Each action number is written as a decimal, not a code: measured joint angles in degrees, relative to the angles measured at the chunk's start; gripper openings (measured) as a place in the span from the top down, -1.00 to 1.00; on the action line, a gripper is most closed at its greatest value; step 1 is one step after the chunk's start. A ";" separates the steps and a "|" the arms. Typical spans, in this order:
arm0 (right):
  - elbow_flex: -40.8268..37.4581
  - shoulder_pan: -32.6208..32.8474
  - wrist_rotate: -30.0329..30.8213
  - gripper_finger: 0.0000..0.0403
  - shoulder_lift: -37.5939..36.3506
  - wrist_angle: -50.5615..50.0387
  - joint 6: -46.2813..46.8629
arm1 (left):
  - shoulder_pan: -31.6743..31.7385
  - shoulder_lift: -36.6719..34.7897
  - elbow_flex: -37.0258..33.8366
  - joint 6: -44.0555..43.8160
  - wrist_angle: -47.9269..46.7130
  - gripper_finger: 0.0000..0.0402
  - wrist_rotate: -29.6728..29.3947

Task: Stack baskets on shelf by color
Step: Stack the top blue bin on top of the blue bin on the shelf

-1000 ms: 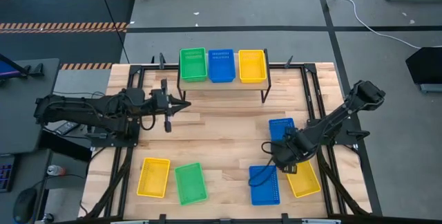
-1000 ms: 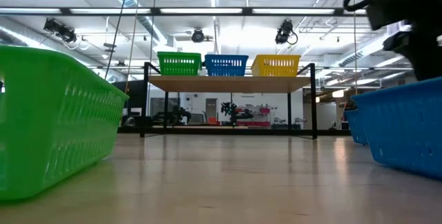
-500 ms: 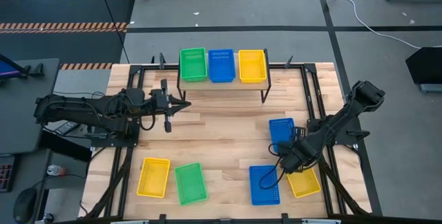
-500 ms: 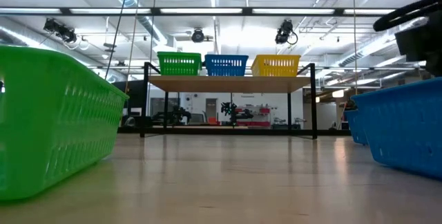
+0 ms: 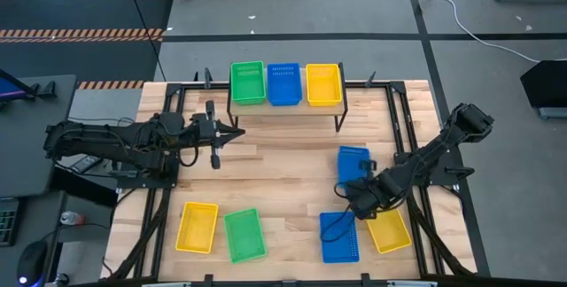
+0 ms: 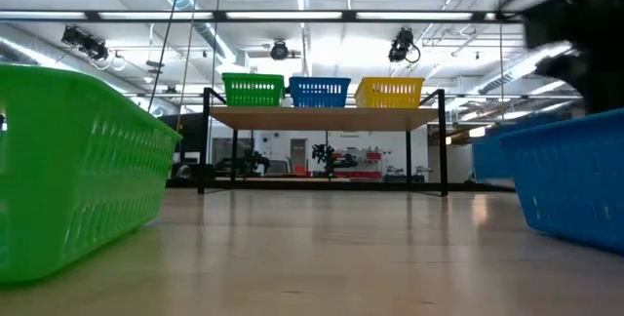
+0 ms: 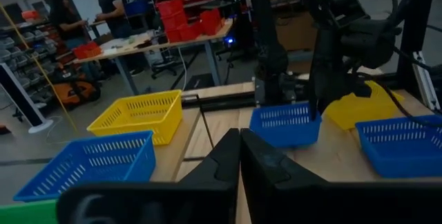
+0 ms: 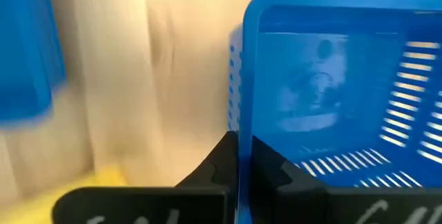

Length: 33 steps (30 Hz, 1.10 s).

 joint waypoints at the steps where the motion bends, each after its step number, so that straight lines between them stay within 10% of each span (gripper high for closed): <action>1: 1.45 -0.85 1.36 0.89 0.00 -0.02 -2.27 | 0.00 0.00 0.00 0.02 0.21 0.91 0.00; 19: 28.27 -23.37 14.43 0.93 0.00 13.38 -52.87 | 0.00 0.02 0.00 -0.04 0.08 0.88 0.00; 33: 28.99 -43.17 -4.51 0.94 0.88 32.29 -66.76 | 0.00 0.04 0.02 -1.95 -0.23 0.88 0.00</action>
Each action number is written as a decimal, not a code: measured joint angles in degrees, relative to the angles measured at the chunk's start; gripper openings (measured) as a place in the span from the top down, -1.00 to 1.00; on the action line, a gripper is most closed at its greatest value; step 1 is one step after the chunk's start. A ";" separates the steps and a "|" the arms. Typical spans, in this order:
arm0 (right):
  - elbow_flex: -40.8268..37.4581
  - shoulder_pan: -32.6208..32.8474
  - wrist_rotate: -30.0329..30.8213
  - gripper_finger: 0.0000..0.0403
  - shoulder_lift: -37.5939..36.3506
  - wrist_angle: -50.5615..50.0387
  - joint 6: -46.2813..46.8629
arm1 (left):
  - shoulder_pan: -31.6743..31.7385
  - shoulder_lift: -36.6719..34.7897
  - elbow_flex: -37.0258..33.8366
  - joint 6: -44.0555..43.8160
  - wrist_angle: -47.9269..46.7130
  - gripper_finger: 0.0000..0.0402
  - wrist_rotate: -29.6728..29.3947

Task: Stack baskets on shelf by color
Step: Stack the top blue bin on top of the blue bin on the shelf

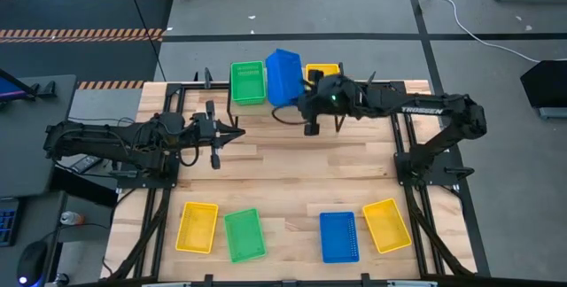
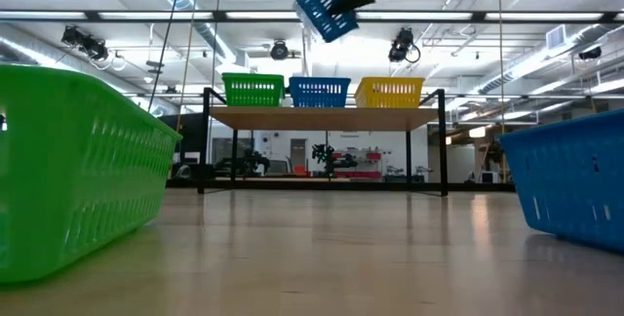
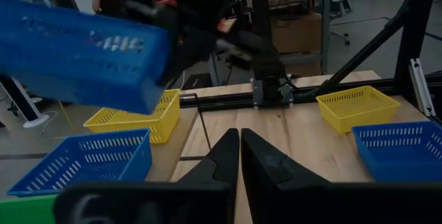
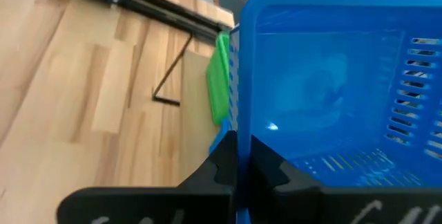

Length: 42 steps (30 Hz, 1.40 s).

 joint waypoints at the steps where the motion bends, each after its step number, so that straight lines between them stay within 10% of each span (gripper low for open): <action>1: 0.00 -1.06 -1.02 0.94 0.25 -0.39 0.00 | 0.00 0.00 0.00 -0.02 0.00 0.88 0.00; 42: -0.02 -6.53 0.09 0.69 5.72 -4.51 -2.17 | 0.02 0.00 0.04 0.00 0.74 0.91 -0.05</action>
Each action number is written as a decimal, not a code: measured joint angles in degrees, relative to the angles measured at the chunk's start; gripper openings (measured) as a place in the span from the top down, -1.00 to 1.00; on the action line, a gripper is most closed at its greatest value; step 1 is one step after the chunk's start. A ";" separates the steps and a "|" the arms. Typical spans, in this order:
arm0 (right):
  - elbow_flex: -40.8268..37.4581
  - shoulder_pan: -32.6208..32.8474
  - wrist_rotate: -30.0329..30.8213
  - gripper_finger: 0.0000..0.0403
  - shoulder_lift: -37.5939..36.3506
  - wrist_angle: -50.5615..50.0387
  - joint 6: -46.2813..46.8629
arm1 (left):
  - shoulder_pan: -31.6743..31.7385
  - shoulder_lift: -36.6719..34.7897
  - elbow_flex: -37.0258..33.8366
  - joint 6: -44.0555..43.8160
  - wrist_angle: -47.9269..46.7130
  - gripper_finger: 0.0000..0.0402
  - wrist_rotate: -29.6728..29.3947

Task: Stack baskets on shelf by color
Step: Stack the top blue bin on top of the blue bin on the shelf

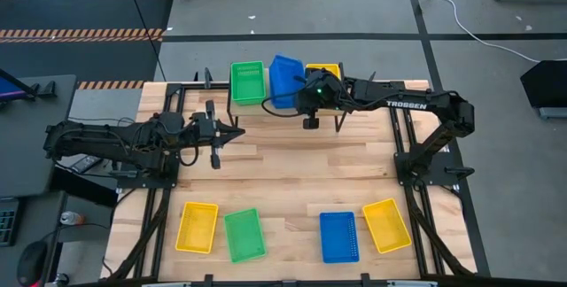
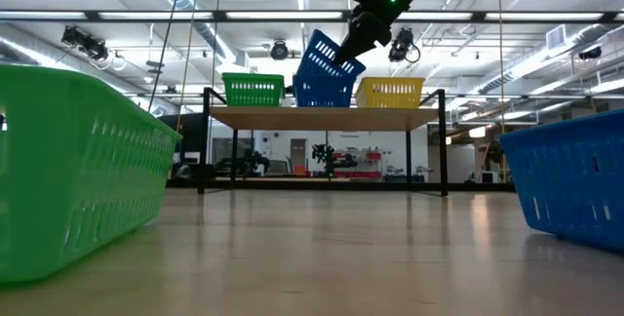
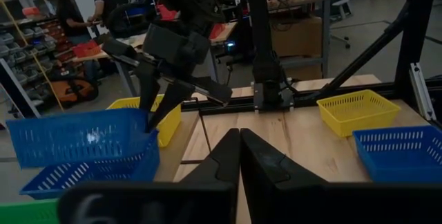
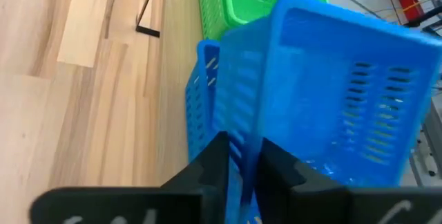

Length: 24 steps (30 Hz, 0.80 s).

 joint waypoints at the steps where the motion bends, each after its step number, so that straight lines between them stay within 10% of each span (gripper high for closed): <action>1: 0.00 -0.02 0.02 0.66 0.00 0.02 0.07 | -0.02 0.00 0.00 -0.04 0.00 0.90 -0.02; 24: 0.00 1.84 -0.25 0.47 -0.07 0.27 0.70 | 0.00 0.00 0.00 -1.12 -0.26 0.91 -0.02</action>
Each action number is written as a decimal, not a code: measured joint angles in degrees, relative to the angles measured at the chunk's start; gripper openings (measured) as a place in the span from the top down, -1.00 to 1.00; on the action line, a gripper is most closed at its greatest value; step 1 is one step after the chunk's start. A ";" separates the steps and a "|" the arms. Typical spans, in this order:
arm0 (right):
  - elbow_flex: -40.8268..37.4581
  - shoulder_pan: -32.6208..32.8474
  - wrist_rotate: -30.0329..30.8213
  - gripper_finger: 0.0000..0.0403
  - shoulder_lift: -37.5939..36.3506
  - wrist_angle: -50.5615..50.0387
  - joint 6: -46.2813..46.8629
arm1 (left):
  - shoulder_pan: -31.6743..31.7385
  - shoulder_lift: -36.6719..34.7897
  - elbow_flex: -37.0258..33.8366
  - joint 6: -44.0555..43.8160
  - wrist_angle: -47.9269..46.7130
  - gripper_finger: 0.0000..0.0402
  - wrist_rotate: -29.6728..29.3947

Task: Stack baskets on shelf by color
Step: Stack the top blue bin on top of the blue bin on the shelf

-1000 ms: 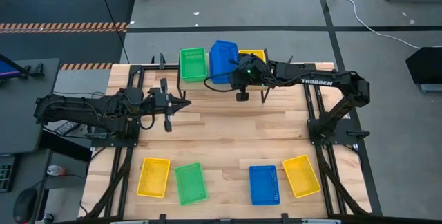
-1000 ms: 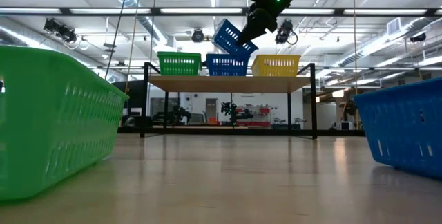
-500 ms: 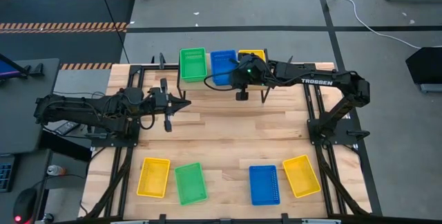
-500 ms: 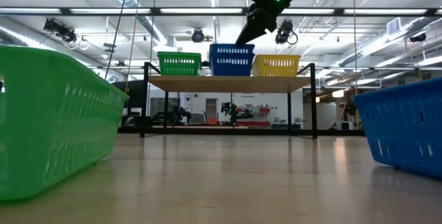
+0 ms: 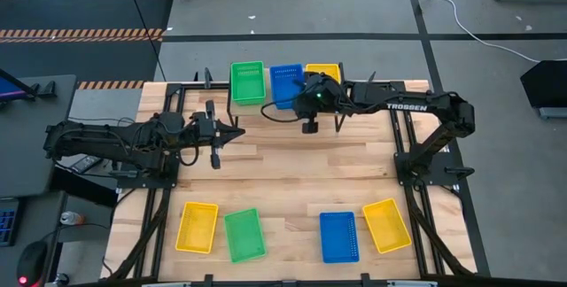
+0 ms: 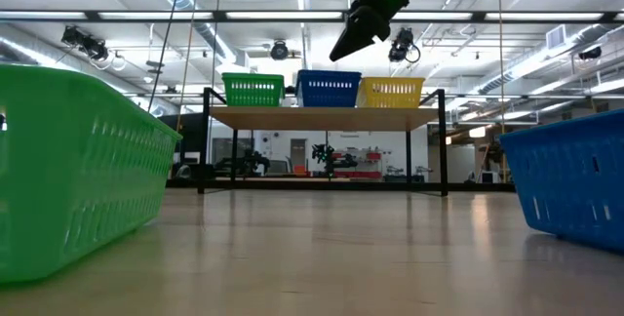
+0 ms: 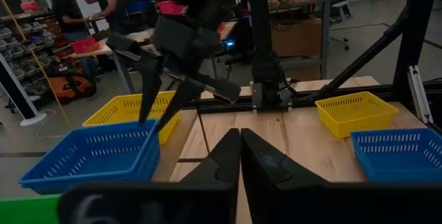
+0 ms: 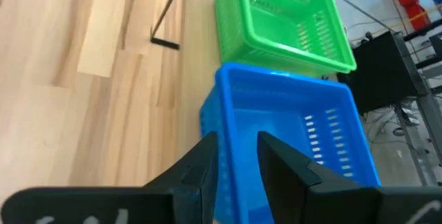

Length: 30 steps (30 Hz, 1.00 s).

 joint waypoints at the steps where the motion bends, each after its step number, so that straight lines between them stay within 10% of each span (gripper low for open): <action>1: 0.00 0.14 0.56 0.47 0.00 -0.48 0.00 | 0.00 0.00 0.00 -0.01 0.00 0.92 0.00; 30: -2.60 -2.41 -2.06 0.46 3.16 4.64 2.68 | -0.02 0.00 -0.07 -0.49 -0.13 0.89 0.02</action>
